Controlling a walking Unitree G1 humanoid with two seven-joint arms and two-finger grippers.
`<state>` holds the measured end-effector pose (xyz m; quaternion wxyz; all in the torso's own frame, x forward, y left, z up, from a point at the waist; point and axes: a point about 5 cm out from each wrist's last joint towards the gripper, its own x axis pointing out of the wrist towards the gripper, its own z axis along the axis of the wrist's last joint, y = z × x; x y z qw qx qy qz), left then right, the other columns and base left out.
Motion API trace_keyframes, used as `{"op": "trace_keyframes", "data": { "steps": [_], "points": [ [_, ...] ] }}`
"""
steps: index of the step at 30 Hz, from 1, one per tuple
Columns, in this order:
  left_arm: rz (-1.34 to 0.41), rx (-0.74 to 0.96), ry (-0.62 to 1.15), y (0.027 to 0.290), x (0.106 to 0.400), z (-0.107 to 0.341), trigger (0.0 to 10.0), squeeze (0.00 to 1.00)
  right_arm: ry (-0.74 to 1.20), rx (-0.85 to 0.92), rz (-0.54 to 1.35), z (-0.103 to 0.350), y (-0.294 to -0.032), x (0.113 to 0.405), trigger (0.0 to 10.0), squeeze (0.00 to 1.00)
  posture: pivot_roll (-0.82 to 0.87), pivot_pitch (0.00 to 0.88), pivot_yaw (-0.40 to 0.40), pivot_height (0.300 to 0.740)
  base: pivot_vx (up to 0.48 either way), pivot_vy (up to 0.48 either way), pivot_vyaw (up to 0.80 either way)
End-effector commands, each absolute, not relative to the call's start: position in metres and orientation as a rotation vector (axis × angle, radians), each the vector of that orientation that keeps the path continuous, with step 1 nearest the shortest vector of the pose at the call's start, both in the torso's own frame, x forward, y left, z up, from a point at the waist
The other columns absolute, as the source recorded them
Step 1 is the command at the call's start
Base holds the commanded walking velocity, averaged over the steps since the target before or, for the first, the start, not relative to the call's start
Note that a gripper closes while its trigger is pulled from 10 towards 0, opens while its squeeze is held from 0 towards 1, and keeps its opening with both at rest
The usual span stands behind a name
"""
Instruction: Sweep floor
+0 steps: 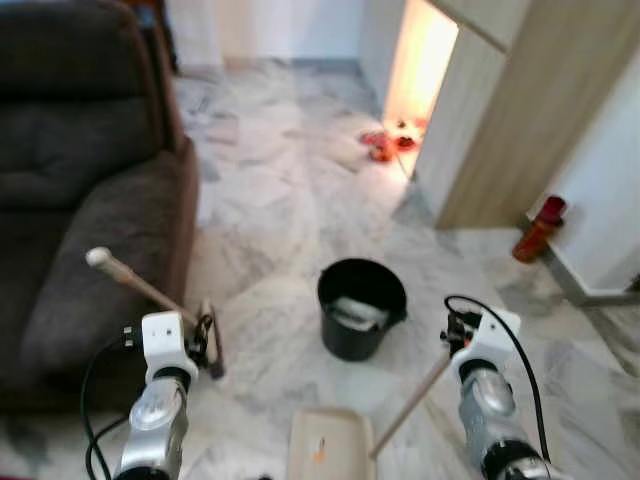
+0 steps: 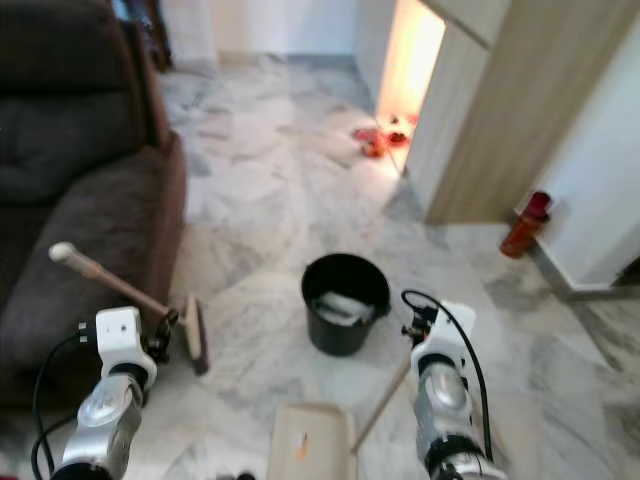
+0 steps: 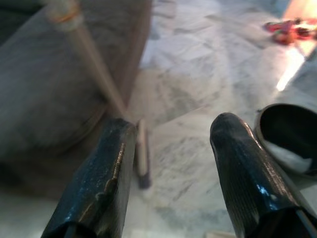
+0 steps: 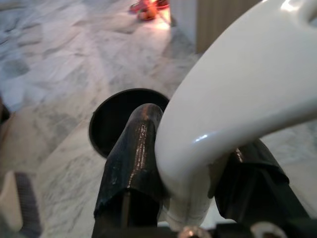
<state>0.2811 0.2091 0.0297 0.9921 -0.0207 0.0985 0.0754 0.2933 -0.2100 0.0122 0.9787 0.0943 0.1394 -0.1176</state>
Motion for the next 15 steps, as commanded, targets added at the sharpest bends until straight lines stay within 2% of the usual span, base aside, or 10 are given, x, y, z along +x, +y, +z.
{"op": "trace_keyframes", "data": {
  "steps": [1,15],
  "points": [
    [0.152,-0.048,0.207,0.2084,0.2805,0.0284,10.0,0.00,0.288,0.233,-0.237,0.0098,-0.2056,0.2924,10.0,0.00,0.08,0.031,-0.064,0.740,0.000,0.000,0.00],
    [0.146,-0.059,0.212,0.2068,0.2798,0.0266,10.0,0.00,0.302,0.231,-0.241,0.0084,-0.2069,0.2915,10.0,0.00,0.08,0.033,-0.069,0.740,0.000,0.000,0.00]
  ]
}}
